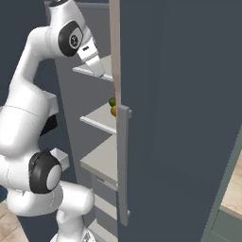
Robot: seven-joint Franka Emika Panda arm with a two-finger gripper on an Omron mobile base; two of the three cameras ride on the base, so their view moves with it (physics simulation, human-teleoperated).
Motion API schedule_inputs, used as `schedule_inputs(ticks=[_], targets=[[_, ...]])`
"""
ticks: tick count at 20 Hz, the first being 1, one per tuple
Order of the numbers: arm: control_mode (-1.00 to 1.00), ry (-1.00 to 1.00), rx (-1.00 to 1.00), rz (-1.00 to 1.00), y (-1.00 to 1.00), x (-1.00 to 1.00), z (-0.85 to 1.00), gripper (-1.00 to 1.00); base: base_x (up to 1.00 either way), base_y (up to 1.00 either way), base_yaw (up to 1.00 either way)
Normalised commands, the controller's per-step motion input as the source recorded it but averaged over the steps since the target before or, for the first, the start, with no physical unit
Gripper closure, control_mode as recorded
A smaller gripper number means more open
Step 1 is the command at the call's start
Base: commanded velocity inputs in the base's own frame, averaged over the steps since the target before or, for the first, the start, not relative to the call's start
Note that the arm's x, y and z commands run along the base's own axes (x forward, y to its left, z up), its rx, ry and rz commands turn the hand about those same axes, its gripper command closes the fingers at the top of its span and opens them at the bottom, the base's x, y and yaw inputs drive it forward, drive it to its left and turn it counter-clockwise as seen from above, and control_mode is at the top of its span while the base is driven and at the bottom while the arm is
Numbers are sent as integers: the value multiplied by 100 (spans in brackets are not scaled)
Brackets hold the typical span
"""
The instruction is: Take the lemon wedge and mango from the highest rack and move them to the second highest rack where the lime and squash are located, to maximize freezer space. Close the freezer door after rearranging.
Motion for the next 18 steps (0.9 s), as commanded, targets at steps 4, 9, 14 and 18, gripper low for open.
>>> schedule_inputs(ticks=[4, 9, 14, 18], targets=[[-100, 1, -3, 0, -17, 24, 0, -100, 0, 0, 0], [-100, 0, 0, 6, -21, 26, -1, -100, 0, 0, 0], [-100, 0, 0, 10, -25, 22, -7, -100, 0, 0, 0], [-100, 0, 0, 9, -21, 25, -16, -100, 0, 0, 0]])
